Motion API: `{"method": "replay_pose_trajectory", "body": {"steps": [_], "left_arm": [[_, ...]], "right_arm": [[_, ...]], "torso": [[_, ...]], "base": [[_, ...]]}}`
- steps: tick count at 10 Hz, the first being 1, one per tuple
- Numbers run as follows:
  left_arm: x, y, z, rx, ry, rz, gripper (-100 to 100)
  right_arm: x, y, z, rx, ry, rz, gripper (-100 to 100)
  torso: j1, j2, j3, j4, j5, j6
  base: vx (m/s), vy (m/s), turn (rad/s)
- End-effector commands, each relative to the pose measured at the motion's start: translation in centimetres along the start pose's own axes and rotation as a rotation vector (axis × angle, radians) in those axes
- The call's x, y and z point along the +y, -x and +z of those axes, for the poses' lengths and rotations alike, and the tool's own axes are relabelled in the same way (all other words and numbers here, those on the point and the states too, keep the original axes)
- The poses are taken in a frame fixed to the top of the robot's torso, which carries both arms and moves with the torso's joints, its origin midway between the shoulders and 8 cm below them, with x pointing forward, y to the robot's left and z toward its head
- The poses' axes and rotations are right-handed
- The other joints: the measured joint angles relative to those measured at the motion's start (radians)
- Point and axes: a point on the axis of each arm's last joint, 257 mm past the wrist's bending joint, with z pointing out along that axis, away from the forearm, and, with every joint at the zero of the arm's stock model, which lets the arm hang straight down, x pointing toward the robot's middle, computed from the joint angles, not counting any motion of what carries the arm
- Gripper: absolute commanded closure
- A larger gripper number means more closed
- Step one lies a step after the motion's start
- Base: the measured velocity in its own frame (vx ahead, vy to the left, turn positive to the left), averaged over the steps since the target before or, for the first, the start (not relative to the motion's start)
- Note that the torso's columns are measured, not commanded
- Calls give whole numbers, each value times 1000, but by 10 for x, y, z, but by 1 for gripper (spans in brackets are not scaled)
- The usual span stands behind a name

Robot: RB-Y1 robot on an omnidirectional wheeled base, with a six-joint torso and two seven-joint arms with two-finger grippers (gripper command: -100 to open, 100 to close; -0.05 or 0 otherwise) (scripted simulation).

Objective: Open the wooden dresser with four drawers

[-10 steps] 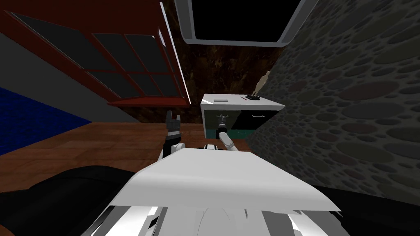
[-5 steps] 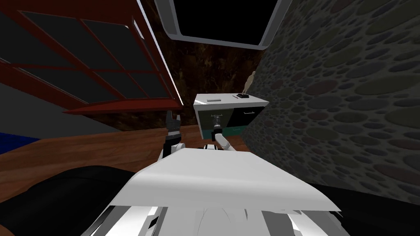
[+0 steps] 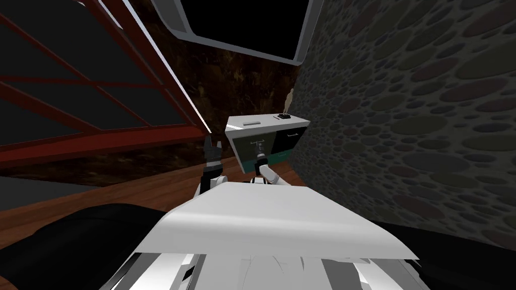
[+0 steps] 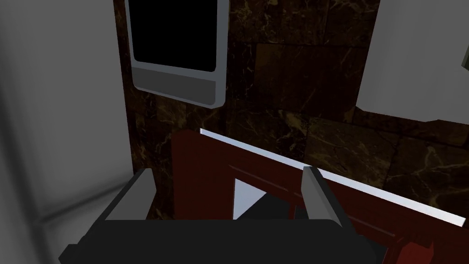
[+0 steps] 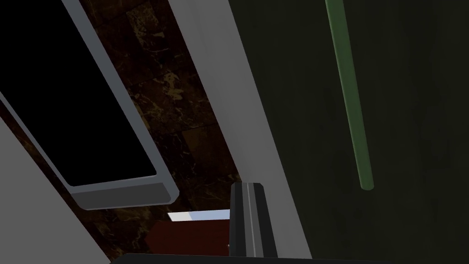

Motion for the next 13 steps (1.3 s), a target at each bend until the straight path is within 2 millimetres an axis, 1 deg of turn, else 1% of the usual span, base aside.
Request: {"method": "replay_pose_trajectory", "body": {"steps": [1, 2, 4, 5, 6, 7, 8, 9, 10, 12, 13], "left_arm": [[0, 0, 0, 0, 0, 0, 0], [0, 0, 0, 0, 0, 0, 0], [0, 0, 0, 0, 0, 0, 0], [0, 0, 0, 0, 0, 0, 0], [0, 0, 0, 0, 0, 0, 0], [0, 0, 0, 0, 0, 0, 0], [0, 0, 0, 0, 0, 0, 0], [0, 0, 0, 0, 0, 0, 0], [0, 0, 0, 0, 0, 0, 0], [0, 0, 0, 0, 0, 0, 0], [0, 0, 0, 0, 0, 0, 0]], "right_arm": [[14, 26, -12, -53, 36, 8, 100], [18, 44, -9, -94, 43, 6, 100], [33, 66, -23, -142, 78, 9, 100], [34, 68, -24, -146, 81, 9, 100], [39, 84, -24, -186, 94, 2, 100], [45, 93, -31, -209, 107, 2, 100], [54, 105, -41, -236, 128, 2, 100], [49, 97, -37, -219, 116, 2, 100], [54, 94, -39, -240, 119, -63, -100], [57, 89, -40, -259, 120, -134, -100], [60, 85, -40, -269, 121, -173, -100]], "torso": [[1, 1, 1, 0, 0, -1], [0, 2, 1, 1, 0, -1], [0, 0, 0, 0, 0, 0], [0, 1, 0, 0, 0, 0], [0, 1, 1, 0, 0, -1], [0, 0, 0, 0, 0, 0], [0, 0, 0, 0, 0, 0], [0, 1, 0, 0, 0, -1], [0, 1, 1, 0, 0, -1], [4, -1, 0, 0, 1, 0], [2, 0, 0, 0, 1, 0]], "base": [[4, 3, -29], [16, 2, -279], [16, 7, -376], [2, 1, -59], [16, 5, -318], [18, 10, -461], [9, 7, -257], [4, 3, -28], [27, 53, -24], [31, 99, -36], [34, 106, -24]]}}
